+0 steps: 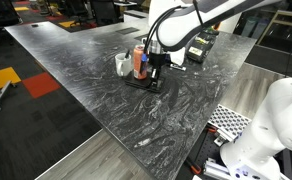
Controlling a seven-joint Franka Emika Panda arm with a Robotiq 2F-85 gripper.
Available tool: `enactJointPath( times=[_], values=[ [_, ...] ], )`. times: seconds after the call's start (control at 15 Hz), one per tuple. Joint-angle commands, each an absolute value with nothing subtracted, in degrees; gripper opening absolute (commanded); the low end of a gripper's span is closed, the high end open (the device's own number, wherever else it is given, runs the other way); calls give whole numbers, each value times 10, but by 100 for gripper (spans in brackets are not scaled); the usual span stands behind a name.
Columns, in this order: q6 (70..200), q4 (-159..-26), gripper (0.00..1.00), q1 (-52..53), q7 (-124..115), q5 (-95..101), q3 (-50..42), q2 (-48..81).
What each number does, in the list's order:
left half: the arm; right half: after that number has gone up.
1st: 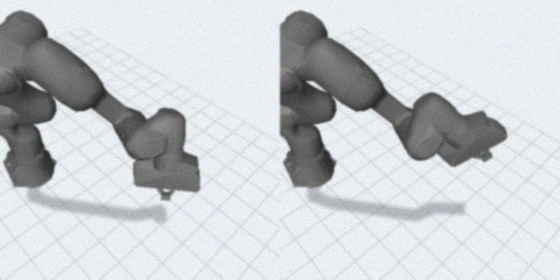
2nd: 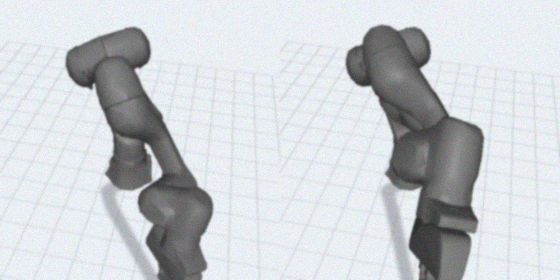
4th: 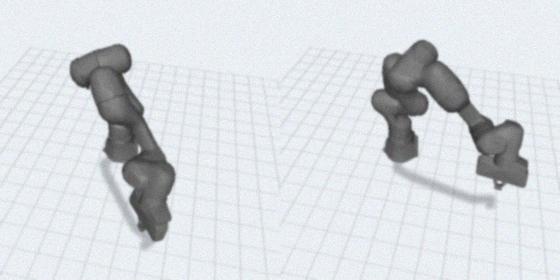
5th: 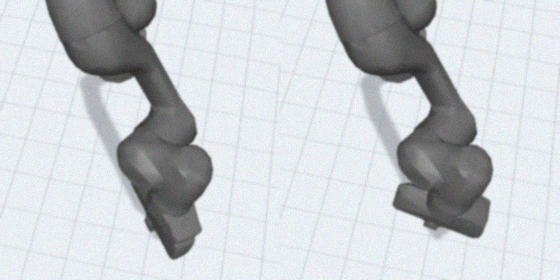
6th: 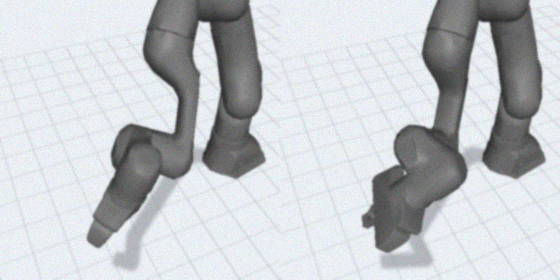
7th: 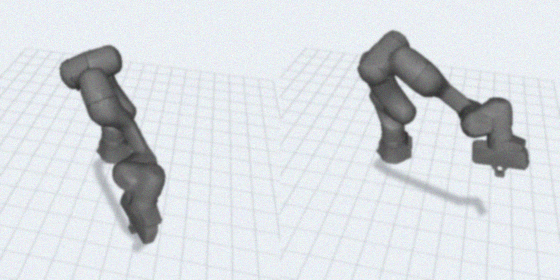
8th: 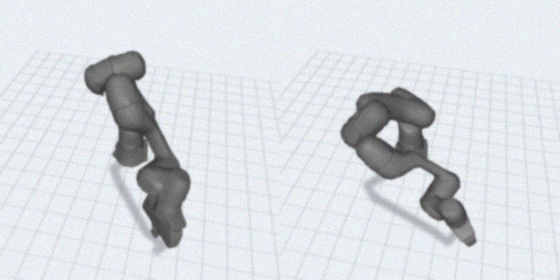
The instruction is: Turn on the scale
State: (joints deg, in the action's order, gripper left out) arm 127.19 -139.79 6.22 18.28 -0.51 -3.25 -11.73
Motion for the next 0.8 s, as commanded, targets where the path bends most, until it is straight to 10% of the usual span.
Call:
enactJointPath(
  times=[0.0, 0.73],
  values=[
    [1270, -1375, 0, 47, 192, -1, -25, -85],
    [1286, -1359, 0, 55, 184, -30, -12, -40]
  ],
)
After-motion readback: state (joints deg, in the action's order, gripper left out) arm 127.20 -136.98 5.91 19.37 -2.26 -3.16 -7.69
